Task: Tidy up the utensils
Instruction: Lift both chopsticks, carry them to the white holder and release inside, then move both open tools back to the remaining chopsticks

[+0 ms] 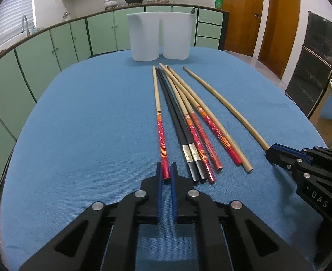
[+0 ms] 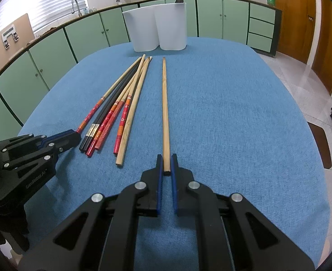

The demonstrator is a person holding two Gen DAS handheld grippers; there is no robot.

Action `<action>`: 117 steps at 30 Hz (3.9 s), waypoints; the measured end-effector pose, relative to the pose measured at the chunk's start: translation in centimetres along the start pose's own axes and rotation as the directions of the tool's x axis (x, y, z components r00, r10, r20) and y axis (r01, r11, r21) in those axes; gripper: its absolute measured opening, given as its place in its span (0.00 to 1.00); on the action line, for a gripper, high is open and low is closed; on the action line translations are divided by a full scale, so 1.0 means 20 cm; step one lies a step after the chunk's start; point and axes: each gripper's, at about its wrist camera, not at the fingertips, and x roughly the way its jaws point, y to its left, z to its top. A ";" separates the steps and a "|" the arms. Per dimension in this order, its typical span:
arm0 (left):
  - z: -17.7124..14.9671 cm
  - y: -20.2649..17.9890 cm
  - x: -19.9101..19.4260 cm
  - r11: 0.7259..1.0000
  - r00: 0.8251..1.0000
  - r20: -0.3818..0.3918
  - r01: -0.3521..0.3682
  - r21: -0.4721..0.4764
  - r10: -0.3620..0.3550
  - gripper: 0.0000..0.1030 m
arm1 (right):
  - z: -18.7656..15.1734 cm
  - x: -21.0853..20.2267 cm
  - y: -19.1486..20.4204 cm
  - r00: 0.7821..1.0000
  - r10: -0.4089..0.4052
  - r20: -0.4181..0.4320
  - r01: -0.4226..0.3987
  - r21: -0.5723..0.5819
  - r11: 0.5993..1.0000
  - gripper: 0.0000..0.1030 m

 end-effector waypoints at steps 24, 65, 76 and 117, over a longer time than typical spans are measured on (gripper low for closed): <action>0.41 0.14 -0.54 0.998 0.933 0.358 0.053 -0.021 -0.042 0.06 | 0.43 -0.47 -0.07 0.962 0.068 0.265 -0.062 -0.029 0.998 0.06; 1.52 0.16 -0.30 0.999 0.844 0.535 0.037 0.022 -0.043 0.06 | 1.74 -0.27 -0.20 0.909 0.091 0.407 -0.066 -0.076 0.995 0.08; 1.26 0.19 -0.29 0.999 0.880 0.472 0.049 0.010 -0.048 0.35 | 1.43 -0.31 -0.26 0.905 0.058 0.422 -0.063 -0.002 0.998 0.46; 0.05 0.09 0.01 1.000 1.000 -0.018 0.000 -0.024 -0.001 0.54 | 0.01 0.00 0.12 0.998 0.058 -0.024 -0.059 -0.066 0.996 0.40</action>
